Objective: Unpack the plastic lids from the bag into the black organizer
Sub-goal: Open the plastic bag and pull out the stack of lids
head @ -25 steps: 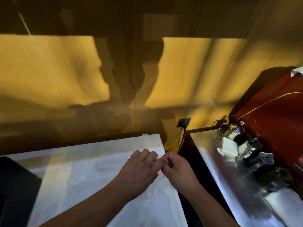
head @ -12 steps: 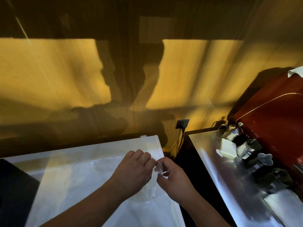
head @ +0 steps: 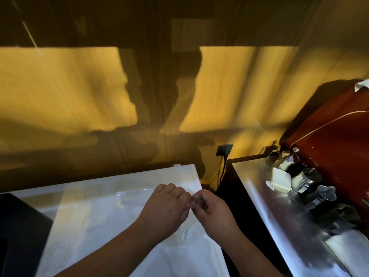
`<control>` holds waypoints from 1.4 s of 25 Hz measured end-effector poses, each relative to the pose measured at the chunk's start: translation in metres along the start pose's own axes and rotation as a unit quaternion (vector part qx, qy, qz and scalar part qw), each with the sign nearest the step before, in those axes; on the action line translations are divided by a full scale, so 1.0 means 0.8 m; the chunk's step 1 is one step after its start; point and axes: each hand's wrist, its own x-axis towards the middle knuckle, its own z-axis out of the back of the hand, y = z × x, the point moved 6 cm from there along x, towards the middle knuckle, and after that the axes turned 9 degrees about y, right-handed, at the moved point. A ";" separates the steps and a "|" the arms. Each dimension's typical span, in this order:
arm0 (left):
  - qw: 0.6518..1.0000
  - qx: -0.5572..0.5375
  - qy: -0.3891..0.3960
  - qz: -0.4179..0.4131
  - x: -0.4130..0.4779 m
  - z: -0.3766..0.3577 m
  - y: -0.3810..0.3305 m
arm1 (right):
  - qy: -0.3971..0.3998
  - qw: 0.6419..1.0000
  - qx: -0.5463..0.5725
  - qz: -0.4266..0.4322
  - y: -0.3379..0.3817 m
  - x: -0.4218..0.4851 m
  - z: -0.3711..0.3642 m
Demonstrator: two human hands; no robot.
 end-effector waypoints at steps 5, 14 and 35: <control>0.996 -0.077 0.044 0.010 0.010 0.021 0.003 | -0.011 1.000 -0.013 0.002 -0.008 -0.009 0.005; 0.992 -0.078 -0.086 0.040 -0.030 0.053 0.026 | -0.013 0.998 0.046 -0.041 -0.004 -0.008 0.006; 0.998 0.034 0.009 0.055 -0.070 0.059 0.106 | 0.059 0.992 0.088 -0.069 -0.026 0.001 -0.013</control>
